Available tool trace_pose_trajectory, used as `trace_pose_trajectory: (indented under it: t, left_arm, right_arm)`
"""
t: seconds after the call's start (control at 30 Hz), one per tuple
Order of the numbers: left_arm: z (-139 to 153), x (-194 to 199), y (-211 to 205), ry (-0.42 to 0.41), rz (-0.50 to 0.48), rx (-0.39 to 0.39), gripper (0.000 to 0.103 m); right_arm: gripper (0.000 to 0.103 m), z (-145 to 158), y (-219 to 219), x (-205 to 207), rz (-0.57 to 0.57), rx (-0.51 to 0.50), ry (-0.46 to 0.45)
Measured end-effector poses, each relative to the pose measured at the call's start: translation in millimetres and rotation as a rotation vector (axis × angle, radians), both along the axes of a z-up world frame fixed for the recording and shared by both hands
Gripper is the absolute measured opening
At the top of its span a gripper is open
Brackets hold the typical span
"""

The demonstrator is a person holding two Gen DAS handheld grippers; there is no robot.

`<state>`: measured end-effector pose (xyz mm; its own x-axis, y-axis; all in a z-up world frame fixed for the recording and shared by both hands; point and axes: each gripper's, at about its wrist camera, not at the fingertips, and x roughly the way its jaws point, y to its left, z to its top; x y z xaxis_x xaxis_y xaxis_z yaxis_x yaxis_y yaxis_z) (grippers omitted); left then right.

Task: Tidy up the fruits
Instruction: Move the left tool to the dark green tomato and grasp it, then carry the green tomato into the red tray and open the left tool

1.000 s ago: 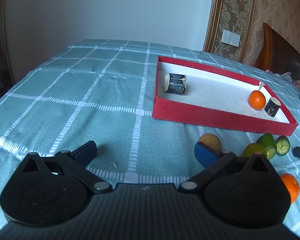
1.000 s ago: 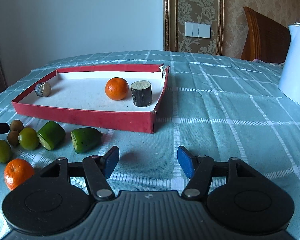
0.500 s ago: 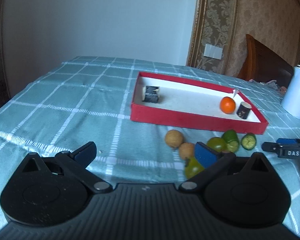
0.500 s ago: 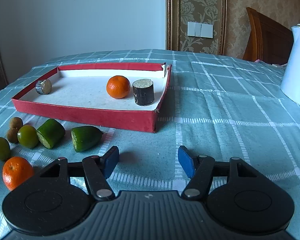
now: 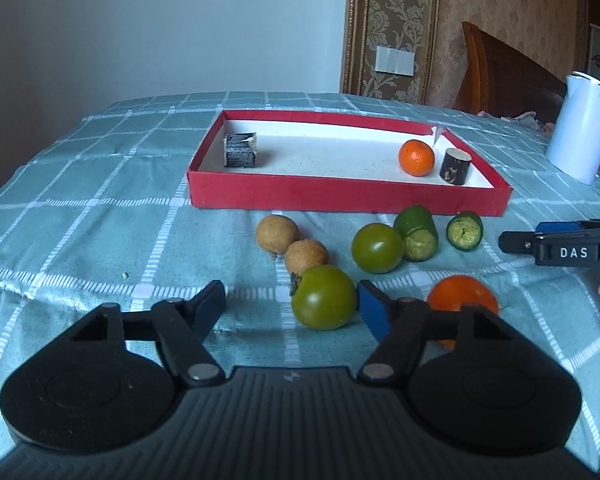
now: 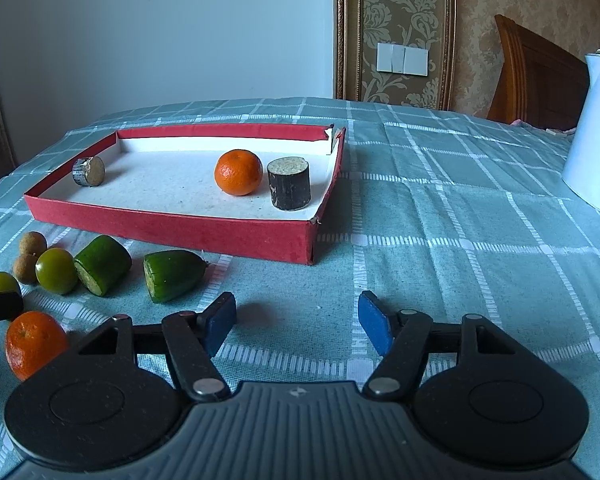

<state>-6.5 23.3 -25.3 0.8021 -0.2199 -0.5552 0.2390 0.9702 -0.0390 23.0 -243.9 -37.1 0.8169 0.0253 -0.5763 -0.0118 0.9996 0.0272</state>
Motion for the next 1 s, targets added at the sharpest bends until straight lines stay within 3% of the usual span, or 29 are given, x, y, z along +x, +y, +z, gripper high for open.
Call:
trace_pose_trajectory:
  t: [0.07, 0.2, 0.37, 0.63, 1.0]
  left_arm:
    - [0, -1, -7, 0.009, -0.040, 0.011, 0.044]
    - [0, -2, -17, 0.002, -0.063, 0.029, 0.030]
    - [3, -1, -15, 0.003, -0.049, 0.024, 0.030]
    - [30, 1, -7, -0.065, -0.045, 0.011, 0.030]
    - [52, 69, -7, -0.081, 0.001, 0.015, 0.030]
  right_arm:
    - [0.069, 0, 1, 0, 0.000, -0.001, 0.001]
    - [0.069, 0, 1, 0, 0.000, -0.001, 0.000]
    - [0.069, 0, 0, 0, 0.001, -0.001, 0.001]
    - [0.069, 0, 1, 0, 0.000, -0.001, 0.001]
    - [0.069, -1, 1, 0, 0.000, -0.002, 0.000]
